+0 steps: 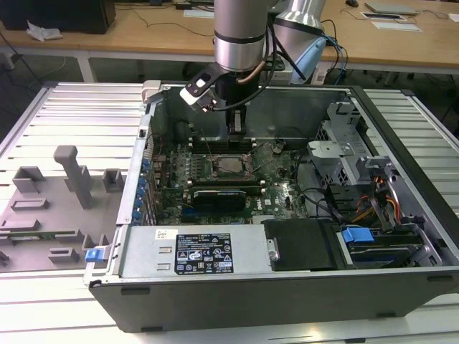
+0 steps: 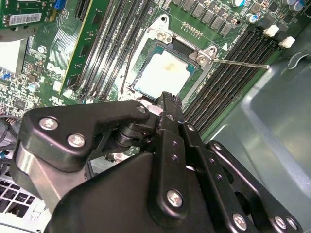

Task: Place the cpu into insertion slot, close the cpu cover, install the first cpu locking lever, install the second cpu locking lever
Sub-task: 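Close the cpu cover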

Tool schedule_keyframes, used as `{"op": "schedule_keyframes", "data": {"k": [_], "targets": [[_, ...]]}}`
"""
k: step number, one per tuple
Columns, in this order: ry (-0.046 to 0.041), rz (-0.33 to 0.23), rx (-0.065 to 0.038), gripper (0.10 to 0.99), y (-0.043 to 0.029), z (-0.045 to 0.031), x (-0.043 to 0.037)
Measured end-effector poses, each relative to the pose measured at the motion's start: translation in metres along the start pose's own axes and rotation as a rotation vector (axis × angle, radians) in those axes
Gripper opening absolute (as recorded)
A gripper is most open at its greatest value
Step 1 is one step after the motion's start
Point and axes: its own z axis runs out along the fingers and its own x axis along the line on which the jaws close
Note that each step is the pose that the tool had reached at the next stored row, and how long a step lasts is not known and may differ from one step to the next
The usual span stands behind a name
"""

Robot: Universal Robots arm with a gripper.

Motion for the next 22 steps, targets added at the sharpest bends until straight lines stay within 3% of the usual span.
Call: {"op": "schedule_keyframes", "data": {"k": [7, 10, 14, 22], "targets": [[0.0, 0.0, 0.0, 0.106, 0.0, -0.0003, 0.0], [0.0, 0.0, 0.0, 0.106, 0.0002, -0.0057, 0.0], [0.0, 0.0, 0.0, 0.106, 0.0004, -0.006, 0.0], [-0.0001, 0.0, 0.001, 0.106, 0.0246, -0.0053, 0.0004]]}}
